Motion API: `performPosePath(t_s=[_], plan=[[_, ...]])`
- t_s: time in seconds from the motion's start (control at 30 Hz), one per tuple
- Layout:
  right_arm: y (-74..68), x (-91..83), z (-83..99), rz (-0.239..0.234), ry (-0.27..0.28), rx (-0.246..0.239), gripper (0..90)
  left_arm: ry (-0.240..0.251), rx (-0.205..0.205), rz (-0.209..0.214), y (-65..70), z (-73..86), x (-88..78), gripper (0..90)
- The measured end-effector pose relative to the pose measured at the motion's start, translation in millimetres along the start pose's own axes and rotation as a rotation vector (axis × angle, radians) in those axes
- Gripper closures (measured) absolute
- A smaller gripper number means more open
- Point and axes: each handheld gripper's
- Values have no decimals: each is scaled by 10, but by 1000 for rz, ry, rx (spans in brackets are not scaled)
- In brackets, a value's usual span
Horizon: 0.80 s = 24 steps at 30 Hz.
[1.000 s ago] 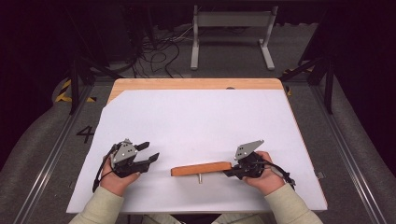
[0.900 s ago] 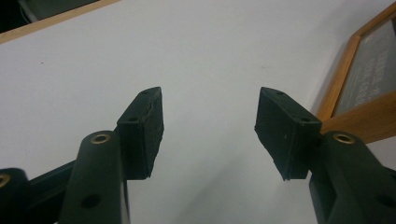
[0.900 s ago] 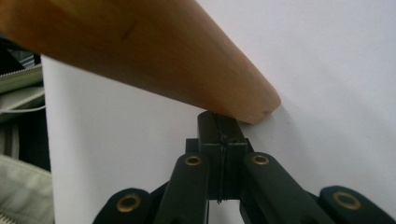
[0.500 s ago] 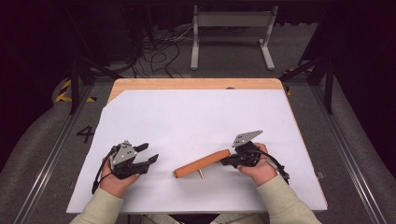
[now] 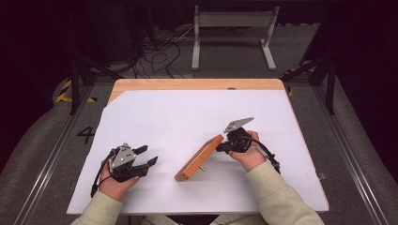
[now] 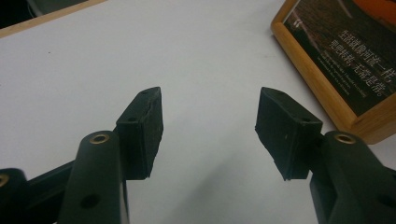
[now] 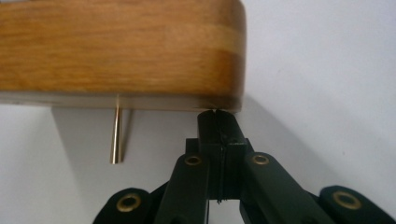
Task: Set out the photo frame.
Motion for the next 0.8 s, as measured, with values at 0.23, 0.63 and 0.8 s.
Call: performPosePath(t_s=[0.23, 0.63, 0.8], plan=[[45, 139, -172, 3, -5, -6, 900, 0, -4, 6, 3, 5, 4, 417], [102, 403, -463, -24, -9, -36, 900, 1, -3, 7, -1, 12, 7, 418], [85, 520, -518, -43, 0, -53, 900, -1, -3, 8, -5, 14, 7, 417]])
Point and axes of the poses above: each handheld gripper's, and its own axes: x roughly forward along the jaws, z roughly out of its underside, y roughly to its right, and after that the axes turned 12 degrees about -z, right-handed
